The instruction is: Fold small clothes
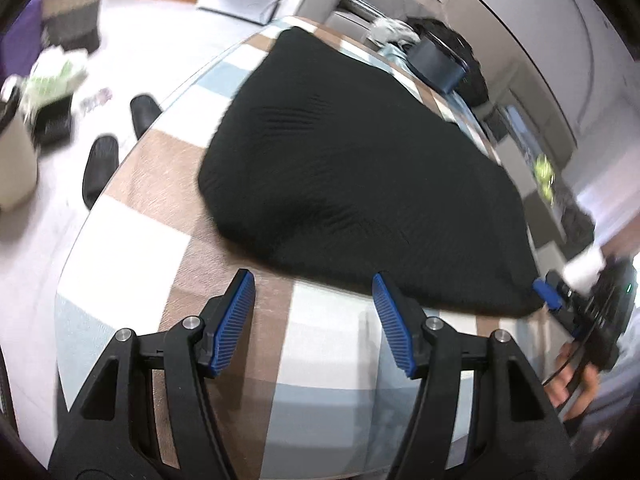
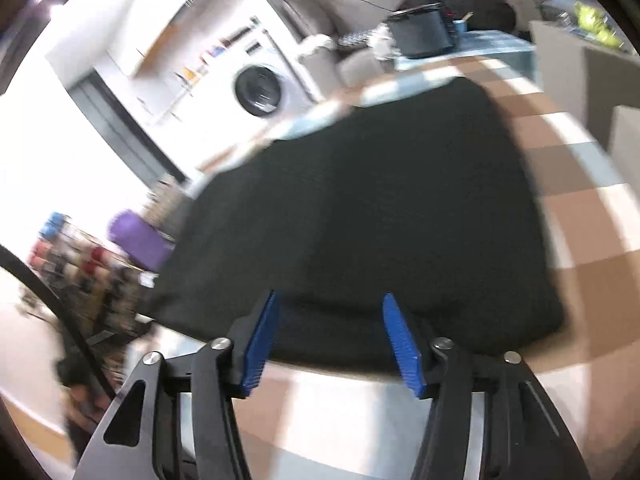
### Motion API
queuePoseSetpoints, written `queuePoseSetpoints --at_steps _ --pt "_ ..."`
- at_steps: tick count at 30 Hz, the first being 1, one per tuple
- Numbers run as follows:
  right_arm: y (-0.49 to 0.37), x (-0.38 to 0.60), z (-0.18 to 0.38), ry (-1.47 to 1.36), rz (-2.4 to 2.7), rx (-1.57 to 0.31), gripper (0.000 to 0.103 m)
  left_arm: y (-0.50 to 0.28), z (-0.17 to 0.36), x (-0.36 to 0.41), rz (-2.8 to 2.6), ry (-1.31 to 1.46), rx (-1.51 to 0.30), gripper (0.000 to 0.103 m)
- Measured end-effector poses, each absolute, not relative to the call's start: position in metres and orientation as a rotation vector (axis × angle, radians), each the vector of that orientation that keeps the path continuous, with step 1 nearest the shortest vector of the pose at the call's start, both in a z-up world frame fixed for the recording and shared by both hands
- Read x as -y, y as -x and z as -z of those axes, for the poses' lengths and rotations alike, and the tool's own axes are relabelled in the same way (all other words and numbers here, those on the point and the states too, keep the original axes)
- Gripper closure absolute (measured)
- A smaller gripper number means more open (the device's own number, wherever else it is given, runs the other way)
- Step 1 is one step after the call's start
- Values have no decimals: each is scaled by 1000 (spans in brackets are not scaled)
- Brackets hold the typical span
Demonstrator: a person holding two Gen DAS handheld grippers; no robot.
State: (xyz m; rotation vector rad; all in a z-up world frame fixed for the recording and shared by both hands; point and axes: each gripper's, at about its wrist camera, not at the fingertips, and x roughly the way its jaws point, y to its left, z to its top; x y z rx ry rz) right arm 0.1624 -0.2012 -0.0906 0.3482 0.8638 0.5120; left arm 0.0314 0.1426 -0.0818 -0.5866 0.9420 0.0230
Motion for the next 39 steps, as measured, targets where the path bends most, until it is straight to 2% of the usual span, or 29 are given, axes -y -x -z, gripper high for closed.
queuePoseSetpoints --at_steps 14,16,17,18,19,25,31,39 --pt "-170 184 98 -352 -533 -898 45 -90 87 -167 -192 665 -880 47" --pt "-168 186 98 -353 -526 -897 45 -98 89 -168 -214 661 -880 65" --pt "-168 185 98 -353 -521 -897 45 -102 91 -168 -215 658 -881 70" --pt "-168 186 98 -351 -515 -898 45 -105 92 -170 -219 663 -873 87" --pt "-168 186 99 -350 -511 -898 45 -106 93 -172 -218 675 -865 91" --pt "-169 184 100 -330 -486 -918 45 -77 69 -172 -220 659 -746 94" --pt "-172 186 103 -346 -491 -928 44 -69 70 -177 -246 640 -757 94" --pt "-165 183 95 -337 -516 -902 44 -103 16 -108 -82 270 -645 94"
